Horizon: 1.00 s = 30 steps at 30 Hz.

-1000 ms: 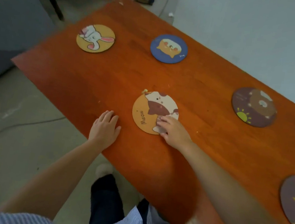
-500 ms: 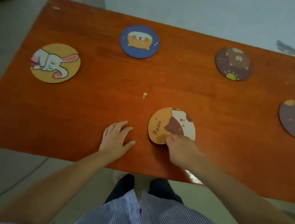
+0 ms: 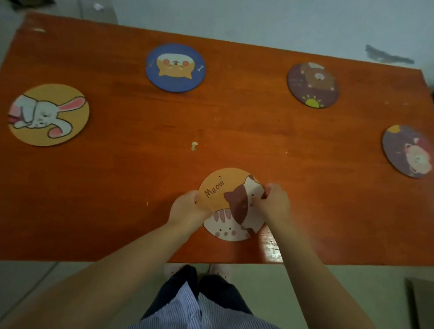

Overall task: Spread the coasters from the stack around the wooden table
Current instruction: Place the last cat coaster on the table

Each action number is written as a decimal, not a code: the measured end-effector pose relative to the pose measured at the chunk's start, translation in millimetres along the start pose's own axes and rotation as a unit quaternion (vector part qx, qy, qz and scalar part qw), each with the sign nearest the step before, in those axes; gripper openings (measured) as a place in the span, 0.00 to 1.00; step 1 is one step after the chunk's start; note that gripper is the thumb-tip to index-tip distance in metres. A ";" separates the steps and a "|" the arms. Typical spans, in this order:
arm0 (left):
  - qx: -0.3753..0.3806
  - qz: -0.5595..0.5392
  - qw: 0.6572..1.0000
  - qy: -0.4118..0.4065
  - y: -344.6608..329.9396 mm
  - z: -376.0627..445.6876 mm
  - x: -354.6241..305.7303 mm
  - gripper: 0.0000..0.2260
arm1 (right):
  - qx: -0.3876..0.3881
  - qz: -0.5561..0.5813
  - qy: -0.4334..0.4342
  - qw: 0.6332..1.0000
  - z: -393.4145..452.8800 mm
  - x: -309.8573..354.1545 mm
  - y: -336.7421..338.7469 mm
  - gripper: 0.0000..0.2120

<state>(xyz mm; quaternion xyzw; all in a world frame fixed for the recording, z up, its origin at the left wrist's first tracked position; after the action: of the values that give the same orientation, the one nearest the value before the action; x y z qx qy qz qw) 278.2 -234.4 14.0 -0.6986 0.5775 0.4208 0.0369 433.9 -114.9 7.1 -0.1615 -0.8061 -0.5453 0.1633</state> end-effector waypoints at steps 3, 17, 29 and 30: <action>-0.086 -0.022 0.995 0.045 -3.9 7.7 -3.2 0.22 | -0.001 0.015 -0.023 1.000 5.4 -10.9 0.9 0.17; -0.110 0.036 0.988 -0.105 -43.7 23.7 -31.7 0.10 | -0.011 0.142 -0.102 0.985 10.0 -53.3 37.4 0.07; -0.147 0.064 0.965 -0.208 -60.1 18.7 -33.2 0.10 | -0.039 0.122 -0.108 0.986 5.5 -70.5 32.3 0.07; -0.150 0.066 0.964 -0.211 -60.6 18.2 -32.8 0.10 | -0.042 0.113 -0.104 0.987 5.3 -70.2 32.4 0.08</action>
<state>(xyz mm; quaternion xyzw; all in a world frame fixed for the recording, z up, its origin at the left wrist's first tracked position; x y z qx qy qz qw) 319.7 -179.1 -3.3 -0.5523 0.5315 0.6418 0.0251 510.4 -104.3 1.2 -0.3144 -0.7716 -0.5371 0.1318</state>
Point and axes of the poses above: each hand's wrist, its own z-axis towards the middle knuckle, its own y-axis out of the back of the hand, x = y × z, the point moved 3 cm from there along z, towards the middle knuckle, and after that the axes turned 8 degrees about -x, right-handed, at the moved point
